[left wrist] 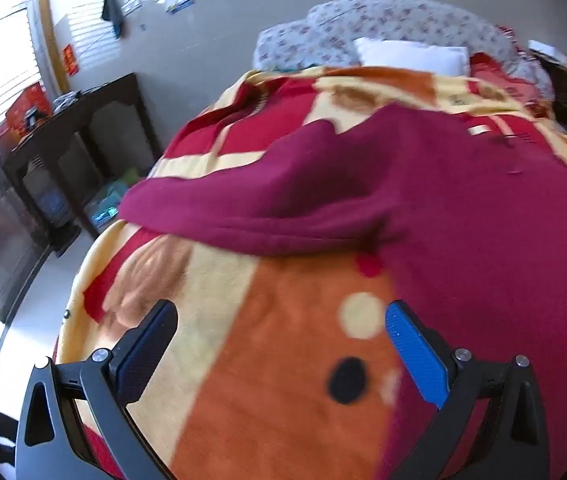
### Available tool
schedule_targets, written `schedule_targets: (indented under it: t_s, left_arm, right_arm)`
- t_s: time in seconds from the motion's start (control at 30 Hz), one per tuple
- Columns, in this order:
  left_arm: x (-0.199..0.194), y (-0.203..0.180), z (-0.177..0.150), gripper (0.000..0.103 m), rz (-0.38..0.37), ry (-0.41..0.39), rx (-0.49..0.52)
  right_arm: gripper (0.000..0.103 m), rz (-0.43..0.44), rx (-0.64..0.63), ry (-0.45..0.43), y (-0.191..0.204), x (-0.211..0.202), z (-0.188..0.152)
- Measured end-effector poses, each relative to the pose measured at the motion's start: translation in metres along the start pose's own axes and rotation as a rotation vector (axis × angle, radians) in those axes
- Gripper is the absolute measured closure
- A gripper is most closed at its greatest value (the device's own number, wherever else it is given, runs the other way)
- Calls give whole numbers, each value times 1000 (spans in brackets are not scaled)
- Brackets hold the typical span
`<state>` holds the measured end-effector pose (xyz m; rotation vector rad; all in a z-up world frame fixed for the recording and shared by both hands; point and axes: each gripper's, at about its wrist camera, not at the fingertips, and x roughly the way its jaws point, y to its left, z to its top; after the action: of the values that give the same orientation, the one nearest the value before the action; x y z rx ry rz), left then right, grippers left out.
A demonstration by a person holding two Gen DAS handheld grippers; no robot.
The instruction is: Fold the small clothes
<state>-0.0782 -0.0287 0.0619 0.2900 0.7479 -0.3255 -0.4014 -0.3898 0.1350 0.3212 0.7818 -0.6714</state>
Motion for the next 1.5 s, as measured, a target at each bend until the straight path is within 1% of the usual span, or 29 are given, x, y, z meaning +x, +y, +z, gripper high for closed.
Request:
schedule_targets:
  t_s: [0.07, 0.17, 0.27, 0.33, 0.4, 0.43, 0.47, 0.53, 0.6, 0.63, 0.7, 0.83, 0.97, 1.07, 1.17, 1.3, 1.5]
  left_arm:
    - [-10, -8, 0, 0, -31, -3, 13]
    - [-28, -23, 2, 0, -67, -16, 31]
    - [-39, -33, 6, 0, -99, -24, 38]
    - [-45, -37, 8, 0, -113, -25, 41]
    - [-50, -42, 7, 0, -127, -18, 41]
    - [-53, -44, 7, 0, -136, -17, 39]
    - [-55, -46, 8, 0, -142, -19, 37]
    - [-60, -50, 7, 0, -144, -28, 34]
    - [-64, -54, 6, 0, -142, -37, 37]
    - [-64, -56, 6, 0, -140, -39, 38]
    - [-65, -57, 5, 0, -137, -39, 40]
    - [-65, -57, 5, 0, -121, -47, 34]
    - [-59, -57, 4, 0, -133, -36, 18]
    - [-53, -58, 2, 0, -131, -25, 17]
    - [-47, -59, 0, 0, -137, -12, 10]
    - [-41, -63, -2, 0, -127, -8, 17]
    - [-35, -67, -3, 0, -132, 7, 9]
  right_arm:
    - [0, 96, -3, -6, 27, -36, 5]
    - [0, 234, -74, -21, 69, -83, 11]
    - [0, 312, -120, -49, 100, -113, 18]
    - [0, 343, -118, -44, 116, -121, 23]
    - [0, 423, -100, -24, 128, -126, 33]
    - [0, 429, -104, -25, 134, -126, 35]
    - [0, 404, -112, -41, 143, -125, 37]
    - [0, 306, -154, -97, 163, -117, 34]
    - [0, 237, -191, -136, 178, -104, 29]
    - [0, 207, -198, -143, 182, -95, 25]
    - [0, 169, -195, -129, 193, -67, 20]
    - [0, 147, -205, -113, 211, -33, 13]
    - [0, 129, -192, -128, 221, -20, 7]
    - [0, 136, -187, -116, 225, -10, 6]
    - [0, 129, -171, -109, 224, -3, 4]
    - [0, 132, -141, -80, 221, 9, 2]
    - [0, 129, -123, -44, 219, 23, -2]
